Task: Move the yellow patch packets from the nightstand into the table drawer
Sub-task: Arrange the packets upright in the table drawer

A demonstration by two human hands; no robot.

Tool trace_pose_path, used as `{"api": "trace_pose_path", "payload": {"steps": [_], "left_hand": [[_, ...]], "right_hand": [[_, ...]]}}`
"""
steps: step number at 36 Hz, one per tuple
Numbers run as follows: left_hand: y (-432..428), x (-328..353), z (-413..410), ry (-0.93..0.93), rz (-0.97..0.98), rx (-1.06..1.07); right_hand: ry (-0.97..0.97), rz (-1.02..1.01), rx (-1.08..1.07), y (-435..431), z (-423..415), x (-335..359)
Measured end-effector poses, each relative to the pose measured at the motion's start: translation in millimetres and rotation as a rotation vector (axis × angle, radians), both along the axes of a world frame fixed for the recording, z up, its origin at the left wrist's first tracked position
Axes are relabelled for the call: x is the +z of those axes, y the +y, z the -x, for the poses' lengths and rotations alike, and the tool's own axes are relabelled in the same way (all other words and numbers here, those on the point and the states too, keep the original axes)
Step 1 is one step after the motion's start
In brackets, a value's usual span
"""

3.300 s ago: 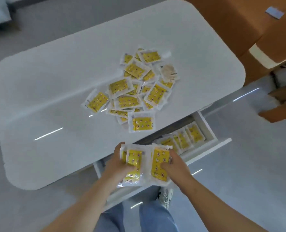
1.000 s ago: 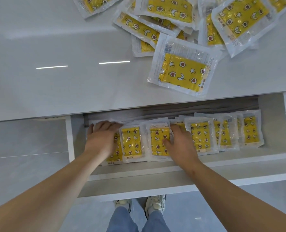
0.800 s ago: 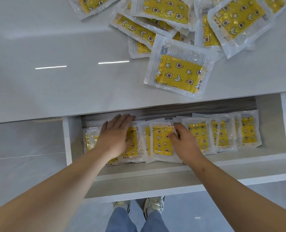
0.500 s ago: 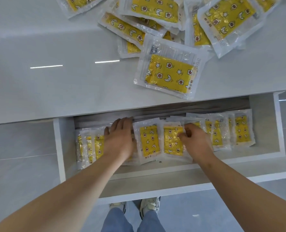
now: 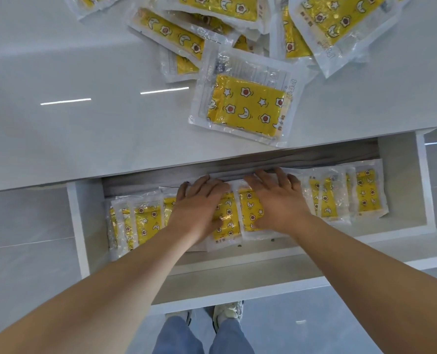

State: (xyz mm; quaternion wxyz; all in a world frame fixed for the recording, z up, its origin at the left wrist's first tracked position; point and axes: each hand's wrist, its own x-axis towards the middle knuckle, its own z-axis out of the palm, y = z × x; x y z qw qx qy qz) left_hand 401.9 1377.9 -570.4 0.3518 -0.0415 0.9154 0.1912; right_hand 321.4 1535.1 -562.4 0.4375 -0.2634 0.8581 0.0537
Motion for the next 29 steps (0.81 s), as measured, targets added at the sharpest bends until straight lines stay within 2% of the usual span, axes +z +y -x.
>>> {"api": "trace_pose_path", "payload": {"steps": [7, 12, 19, 29], "left_hand": [[0, 0, -1, -0.081, 0.083, 0.067], [-5, -1, -6, -0.158, 0.093, -0.035], [-2, 0, -15, -0.043, 0.183, -0.033], [-11, 3, -20, -0.053, 0.106, -0.033]], "right_hand": [[0.069, 0.119, 0.023, -4, 2, -1], [-0.004, 0.022, -0.077, -1, 5, -5], [0.118, 0.045, -0.106, 4, -8, -2], [0.134, 0.076, -0.119, 5, -21, -2]]}}
